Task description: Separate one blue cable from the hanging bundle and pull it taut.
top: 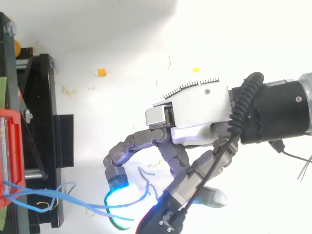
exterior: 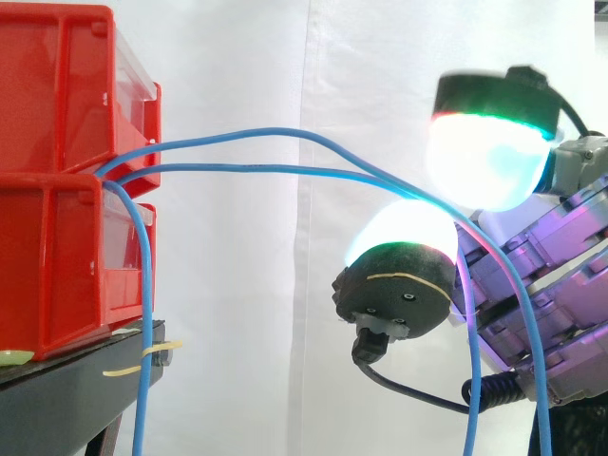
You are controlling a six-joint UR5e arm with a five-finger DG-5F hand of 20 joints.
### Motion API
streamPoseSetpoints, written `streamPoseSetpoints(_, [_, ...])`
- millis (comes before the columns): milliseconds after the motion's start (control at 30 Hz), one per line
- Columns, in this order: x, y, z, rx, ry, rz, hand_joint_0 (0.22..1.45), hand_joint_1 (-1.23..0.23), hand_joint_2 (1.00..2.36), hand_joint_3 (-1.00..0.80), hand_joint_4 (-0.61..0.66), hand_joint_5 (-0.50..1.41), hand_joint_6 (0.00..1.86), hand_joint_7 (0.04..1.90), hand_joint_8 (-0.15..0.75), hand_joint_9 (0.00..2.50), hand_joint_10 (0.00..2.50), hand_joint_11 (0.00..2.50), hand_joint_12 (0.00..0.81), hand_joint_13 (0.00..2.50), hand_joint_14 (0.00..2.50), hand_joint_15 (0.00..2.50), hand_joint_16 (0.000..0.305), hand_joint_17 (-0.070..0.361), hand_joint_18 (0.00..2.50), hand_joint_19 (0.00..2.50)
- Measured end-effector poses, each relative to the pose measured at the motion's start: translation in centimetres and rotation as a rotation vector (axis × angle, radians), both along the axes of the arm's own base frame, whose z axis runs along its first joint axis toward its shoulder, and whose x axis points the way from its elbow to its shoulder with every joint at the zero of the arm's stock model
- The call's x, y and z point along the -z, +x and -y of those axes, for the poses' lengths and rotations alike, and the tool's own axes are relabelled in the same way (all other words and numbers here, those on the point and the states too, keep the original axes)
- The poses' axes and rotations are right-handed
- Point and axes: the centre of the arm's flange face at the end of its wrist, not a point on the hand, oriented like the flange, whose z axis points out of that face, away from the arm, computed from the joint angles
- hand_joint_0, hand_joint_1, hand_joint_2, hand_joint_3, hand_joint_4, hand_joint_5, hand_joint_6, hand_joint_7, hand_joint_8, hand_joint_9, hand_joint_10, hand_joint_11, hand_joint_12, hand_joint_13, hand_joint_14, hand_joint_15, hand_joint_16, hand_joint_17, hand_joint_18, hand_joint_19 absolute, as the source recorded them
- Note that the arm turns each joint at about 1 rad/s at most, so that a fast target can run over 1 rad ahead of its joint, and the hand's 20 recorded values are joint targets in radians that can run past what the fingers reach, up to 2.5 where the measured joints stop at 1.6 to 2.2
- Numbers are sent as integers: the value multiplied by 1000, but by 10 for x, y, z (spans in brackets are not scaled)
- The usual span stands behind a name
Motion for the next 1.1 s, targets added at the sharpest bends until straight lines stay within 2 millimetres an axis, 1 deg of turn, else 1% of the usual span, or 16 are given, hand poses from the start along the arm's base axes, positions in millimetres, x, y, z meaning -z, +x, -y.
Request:
streamPoseSetpoints(100, [0,0,0,0,0,0,562,-1111,1000,-500,150,98,528,1325,268,1851,28,800,374,1675,26,1281,68,154,1378,724])
streamPoseSetpoints(133, [0,0,0,0,0,0,493,-1070,1000,-500,163,102,516,1348,270,1845,25,770,389,1680,25,1267,73,164,1405,700])
streamPoseSetpoints(167, [0,0,0,0,0,0,464,-1037,1000,-500,173,105,506,1363,274,1846,27,749,400,1688,24,1252,75,170,1423,696])
streamPoseSetpoints(200, [0,0,0,0,0,0,434,-968,1000,-500,182,109,501,1338,274,1860,25,715,419,1700,22,1229,79,177,1446,678])
streamPoseSetpoints(233, [0,0,0,0,0,1,414,-849,1000,-500,169,113,502,1290,264,1876,24,676,423,1714,22,1219,82,184,1469,658])
streamPoseSetpoints(300, [0,0,0,0,0,1,426,-709,1000,-500,135,119,503,1255,254,1898,22,627,418,1722,23,1191,81,182,1466,665])
streamPoseSetpoints(367, [0,0,0,1,0,1,486,-531,1000,-500,113,124,503,1252,238,1924,24,609,383,1706,23,1193,76,170,1406,691])
streamPoseSetpoints(433, [0,0,-1,2,-1,2,556,-508,1000,-500,97,127,503,1253,221,1944,23,626,350,1696,24,1212,70,157,1347,736])
streamPoseSetpoints(467, [0,0,0,3,-1,2,612,-560,1000,-500,90,129,503,1257,214,1952,23,629,338,1695,25,1211,67,150,1327,746])
streamPoseSetpoints(533, [0,0,0,6,0,1,665,-641,1000,-500,99,131,503,1257,217,1982,23,659,344,1706,26,1204,65,145,1332,756])
streamPoseSetpoints(567, [0,0,0,7,1,1,696,-704,1004,-446,94,132,503,1256,218,1984,23,652,345,1713,25,1211,64,143,1340,752])
streamPoseSetpoints(767, [0,0,-1,19,18,-3,718,-845,1018,-230,51,139,503,1247,239,2014,28,740,343,1731,26,1221,60,135,1371,754])
streamPoseSetpoints(833, [0,1,0,33,18,-2,719,-948,1018,-200,49,140,503,1248,242,2020,29,747,344,1736,26,1221,60,134,1382,750])
streamPoseSetpoints(967, [0,1,1,58,13,0,724,-1074,1017,-227,50,137,503,1272,252,1992,28,763,346,1724,26,1243,59,134,1371,738])
streamPoseSetpoints(1067, [0,1,1,66,9,-1,740,-1128,1011,-339,69,128,501,1326,254,1932,28,801,352,1689,27,1248,60,136,1347,734])
streamPoseSetpoints(1100, [0,1,2,67,8,-2,754,-1158,1005,-419,77,119,501,1374,260,1891,28,793,350,1675,27,1253,61,137,1328,730])
